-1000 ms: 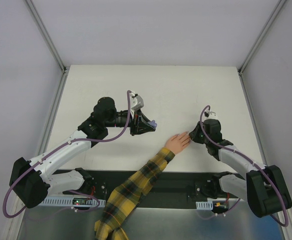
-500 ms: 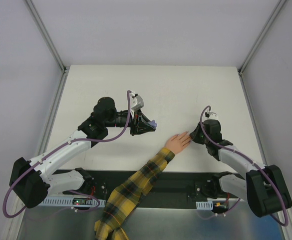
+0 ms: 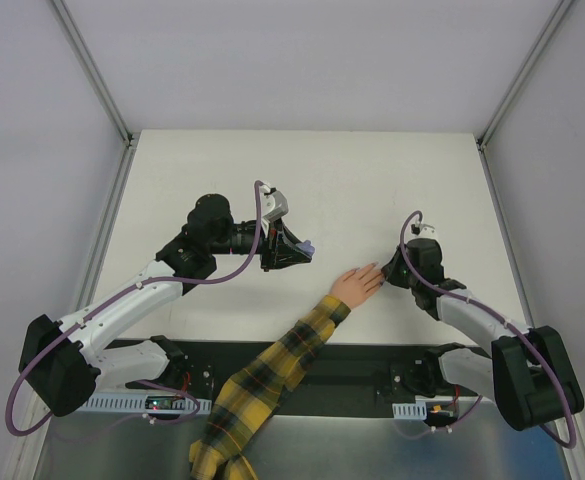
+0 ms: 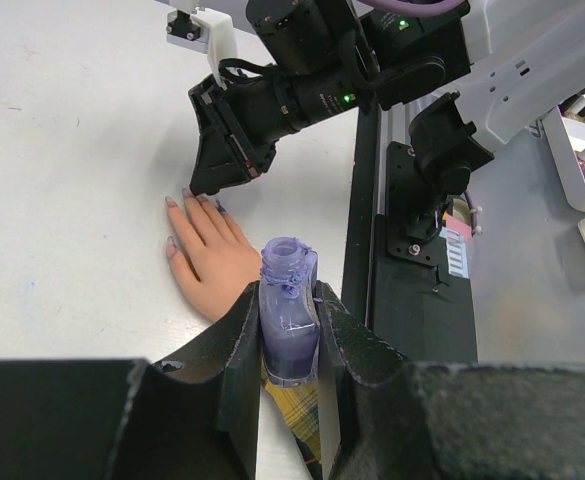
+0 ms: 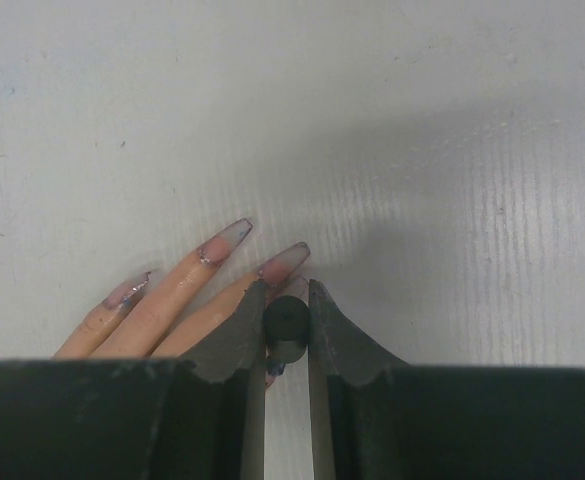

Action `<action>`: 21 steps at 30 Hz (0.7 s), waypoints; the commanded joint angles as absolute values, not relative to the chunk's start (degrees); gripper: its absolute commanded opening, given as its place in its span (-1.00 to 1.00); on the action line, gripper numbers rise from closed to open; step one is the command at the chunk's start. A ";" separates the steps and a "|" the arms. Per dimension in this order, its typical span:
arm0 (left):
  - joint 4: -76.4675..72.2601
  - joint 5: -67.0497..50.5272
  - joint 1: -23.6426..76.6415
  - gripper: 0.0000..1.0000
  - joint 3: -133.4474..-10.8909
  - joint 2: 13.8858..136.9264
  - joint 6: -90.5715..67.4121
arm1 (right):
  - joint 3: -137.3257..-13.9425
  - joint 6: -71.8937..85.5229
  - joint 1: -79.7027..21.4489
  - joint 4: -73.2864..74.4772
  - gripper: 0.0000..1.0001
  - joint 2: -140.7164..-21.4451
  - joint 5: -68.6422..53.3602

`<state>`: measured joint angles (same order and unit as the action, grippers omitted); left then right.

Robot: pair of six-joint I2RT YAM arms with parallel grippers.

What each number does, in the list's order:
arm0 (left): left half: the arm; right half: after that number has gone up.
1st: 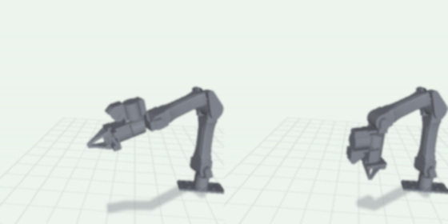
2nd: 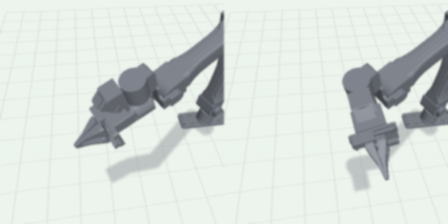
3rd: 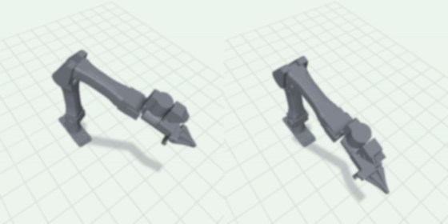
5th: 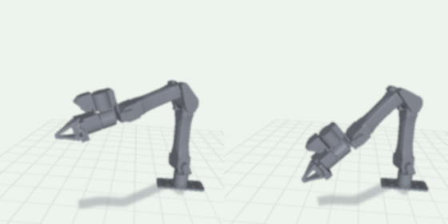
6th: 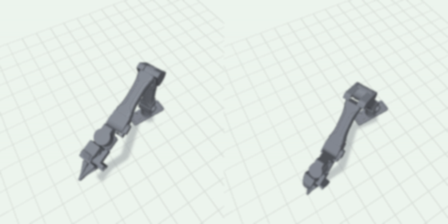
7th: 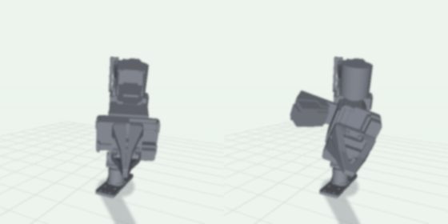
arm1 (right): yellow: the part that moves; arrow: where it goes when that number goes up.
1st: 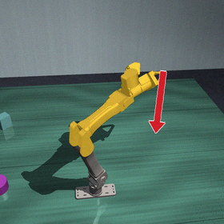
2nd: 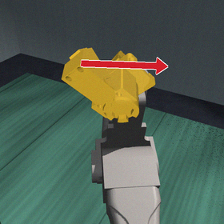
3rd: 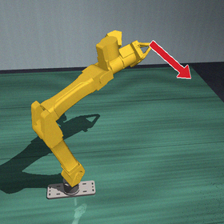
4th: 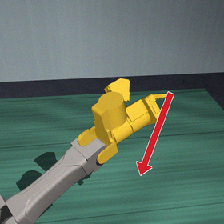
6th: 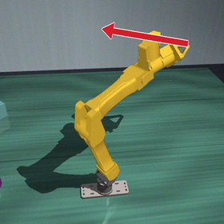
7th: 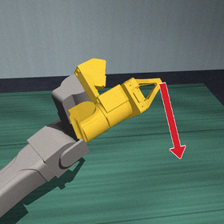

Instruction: Paint the nails

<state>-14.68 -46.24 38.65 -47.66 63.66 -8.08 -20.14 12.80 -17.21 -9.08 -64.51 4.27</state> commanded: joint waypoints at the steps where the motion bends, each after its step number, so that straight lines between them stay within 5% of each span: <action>1: -17.67 -48.16 38.85 -1.00 -50.10 63.02 -8.26 | -22.50 12.39 -16.96 -10.28 -0.99 -64.69 4.83; 21: -17.75 -48.34 38.85 -1.00 -50.27 63.46 -8.44 | -20.13 12.57 -17.49 -10.37 -0.99 -62.05 0.70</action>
<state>-14.68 -46.46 38.65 -47.68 63.66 -8.10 -20.27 12.62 -17.17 -9.21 -63.59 1.85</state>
